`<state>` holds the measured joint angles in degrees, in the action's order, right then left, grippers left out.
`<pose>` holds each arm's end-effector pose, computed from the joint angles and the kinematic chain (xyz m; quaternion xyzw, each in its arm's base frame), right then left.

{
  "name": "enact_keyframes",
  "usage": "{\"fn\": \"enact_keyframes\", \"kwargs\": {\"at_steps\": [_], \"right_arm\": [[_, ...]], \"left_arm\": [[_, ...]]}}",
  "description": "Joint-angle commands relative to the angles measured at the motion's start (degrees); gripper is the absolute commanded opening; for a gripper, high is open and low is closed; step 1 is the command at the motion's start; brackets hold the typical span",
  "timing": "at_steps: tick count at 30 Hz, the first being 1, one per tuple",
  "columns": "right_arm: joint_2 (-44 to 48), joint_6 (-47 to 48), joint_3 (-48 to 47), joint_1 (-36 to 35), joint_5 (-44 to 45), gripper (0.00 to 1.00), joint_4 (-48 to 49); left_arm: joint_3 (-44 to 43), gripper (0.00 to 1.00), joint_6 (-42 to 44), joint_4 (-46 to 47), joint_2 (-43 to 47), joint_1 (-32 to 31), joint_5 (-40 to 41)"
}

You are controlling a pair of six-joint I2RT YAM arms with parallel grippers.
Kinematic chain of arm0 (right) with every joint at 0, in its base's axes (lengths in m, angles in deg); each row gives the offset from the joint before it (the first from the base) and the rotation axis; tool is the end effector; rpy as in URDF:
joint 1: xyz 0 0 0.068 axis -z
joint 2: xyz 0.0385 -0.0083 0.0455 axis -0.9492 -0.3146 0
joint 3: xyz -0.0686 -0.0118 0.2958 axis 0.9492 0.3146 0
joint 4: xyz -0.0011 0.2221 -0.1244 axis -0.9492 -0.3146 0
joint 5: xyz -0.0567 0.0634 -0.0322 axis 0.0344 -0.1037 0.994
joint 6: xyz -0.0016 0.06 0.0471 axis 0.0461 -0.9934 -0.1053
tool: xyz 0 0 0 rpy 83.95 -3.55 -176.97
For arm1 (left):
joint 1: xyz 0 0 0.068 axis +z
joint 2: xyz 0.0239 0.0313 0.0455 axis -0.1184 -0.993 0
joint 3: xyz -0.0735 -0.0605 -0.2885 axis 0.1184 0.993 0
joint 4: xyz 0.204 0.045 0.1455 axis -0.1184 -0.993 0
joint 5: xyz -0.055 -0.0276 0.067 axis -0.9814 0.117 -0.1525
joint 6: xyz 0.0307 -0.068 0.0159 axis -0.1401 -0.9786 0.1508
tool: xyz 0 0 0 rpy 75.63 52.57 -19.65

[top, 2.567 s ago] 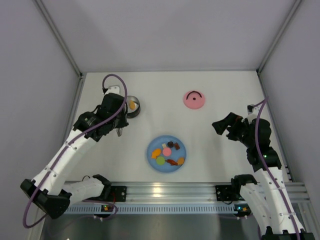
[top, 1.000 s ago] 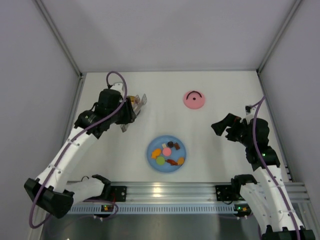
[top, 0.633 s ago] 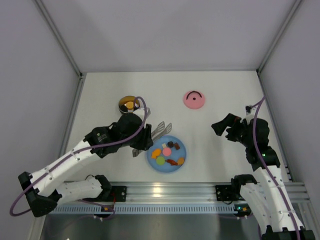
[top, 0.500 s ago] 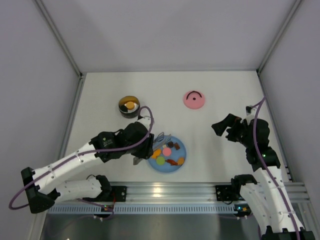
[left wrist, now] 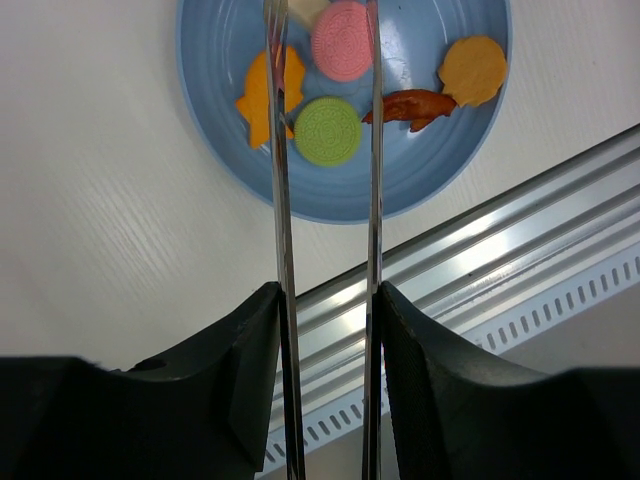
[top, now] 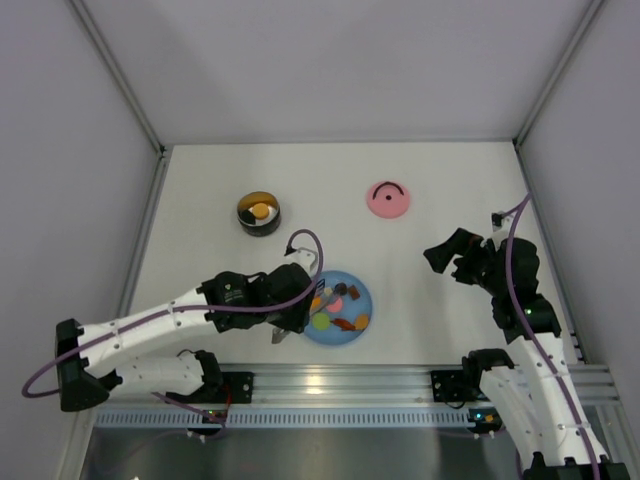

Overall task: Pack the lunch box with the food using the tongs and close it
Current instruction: Pick up the fake food from the plate.

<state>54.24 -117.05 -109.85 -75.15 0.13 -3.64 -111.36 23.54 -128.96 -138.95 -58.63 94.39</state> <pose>0.1325 0.0254 0.2803 0.1152 0.8347 0.2563 0.4737 0.0947 -0.1716 0.2960 0.1890 0.9360 -0.1499 0.2563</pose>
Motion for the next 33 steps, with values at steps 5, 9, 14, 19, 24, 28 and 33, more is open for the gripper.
{"fn": "enact_keyframes", "kwargs": {"at_steps": [5, 9, 14, 19, 24, 28, 33], "right_arm": [[0.8, 1.2, -2.4, 0.8, 0.7, 0.96, 0.0], [0.8, 1.2, -2.4, 0.9, 0.6, 0.96, 0.0], [0.7, 1.3, -2.3, 0.9, 0.7, 0.96, 0.0], [0.7, 1.4, -2.3, 0.9, 0.7, 0.96, 0.0], [0.6, 1.5, -2.6, 0.8, 0.8, 0.96, 0.1], [0.5, 1.3, -2.6, 0.9, 0.6, 0.96, 0.3], [0.4, 1.2, -2.7, 0.9, 0.7, 0.96, 0.3]], "left_arm": [[0.7, 0.48, -1.3, -0.8, -0.1, -0.6, 2.0], [1.1, 0.49, -0.7, -0.3, -0.5, -0.8, 0.7], [1.2, 0.5, 0.2, 0.6, -1.4, -1.2, -1.2], [1.0, 0.5, 0.6, 0.8, -2.0, -1.4, -2.0], [0.7, 0.5, 0.6, 0.5, -2.1, -1.7, -2.4], [0.3, 0.5, 0.8, -0.2, -2.4, -1.9, -2.2], [0.3, 0.5, 1.3, -0.1, -3.1, -1.9, -2.5]]}}
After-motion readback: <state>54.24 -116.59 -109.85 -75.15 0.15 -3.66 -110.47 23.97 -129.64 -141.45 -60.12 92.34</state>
